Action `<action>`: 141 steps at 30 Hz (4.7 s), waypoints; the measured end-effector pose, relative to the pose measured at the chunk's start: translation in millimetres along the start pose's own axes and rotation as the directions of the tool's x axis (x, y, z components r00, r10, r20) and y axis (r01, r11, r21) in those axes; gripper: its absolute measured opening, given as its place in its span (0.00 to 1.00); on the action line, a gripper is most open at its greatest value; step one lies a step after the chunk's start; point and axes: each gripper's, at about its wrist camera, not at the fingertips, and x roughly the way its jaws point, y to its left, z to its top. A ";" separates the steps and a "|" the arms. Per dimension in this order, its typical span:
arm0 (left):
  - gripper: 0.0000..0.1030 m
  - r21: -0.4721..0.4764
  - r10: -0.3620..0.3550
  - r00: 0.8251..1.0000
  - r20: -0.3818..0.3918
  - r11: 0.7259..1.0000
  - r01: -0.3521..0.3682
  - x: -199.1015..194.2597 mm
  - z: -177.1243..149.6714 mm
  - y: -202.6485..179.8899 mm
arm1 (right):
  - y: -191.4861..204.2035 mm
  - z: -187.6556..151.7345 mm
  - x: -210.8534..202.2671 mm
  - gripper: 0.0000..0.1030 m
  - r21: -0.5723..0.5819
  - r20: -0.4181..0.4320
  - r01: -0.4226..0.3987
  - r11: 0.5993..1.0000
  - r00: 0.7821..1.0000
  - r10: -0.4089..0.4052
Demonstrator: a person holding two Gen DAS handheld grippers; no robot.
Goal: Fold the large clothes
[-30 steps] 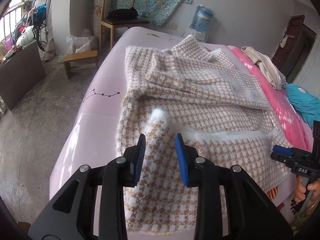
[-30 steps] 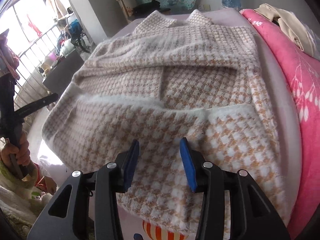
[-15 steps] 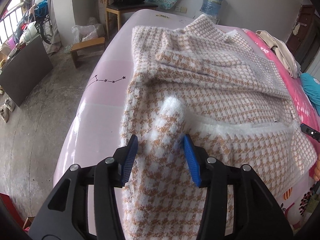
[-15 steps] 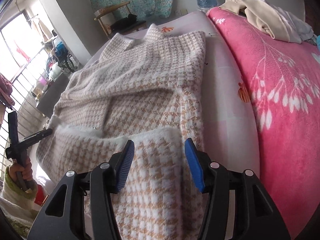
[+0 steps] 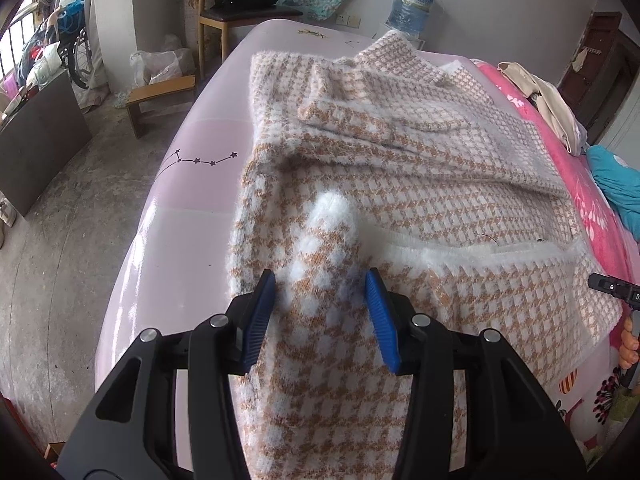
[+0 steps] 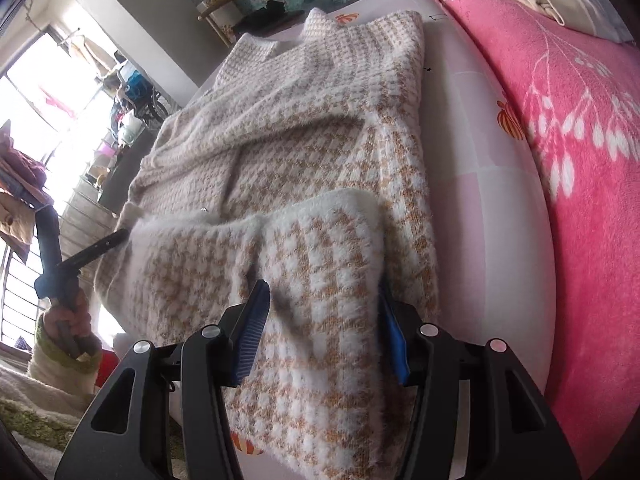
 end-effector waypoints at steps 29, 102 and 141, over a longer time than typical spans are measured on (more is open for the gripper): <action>0.09 0.104 0.091 0.986 0.138 0.989 -0.106 20.5 54.6 -8.3 | 30.6 86.8 15.7 0.07 -0.078 0.187 0.295 0.952 0.943 -0.277; 0.51 -0.014 0.044 0.998 -0.033 0.999 -0.045 -8.0 -18.8 -22.5 | 15.5 -27.2 -14.6 0.34 0.053 0.126 0.355 0.933 0.925 -0.359; 0.92 0.048 0.196 0.967 -0.160 0.981 -0.190 24.2 -3.9 -65.3 | 91.7 50.0 71.0 0.92 -0.036 0.018 0.262 0.964 0.965 -0.261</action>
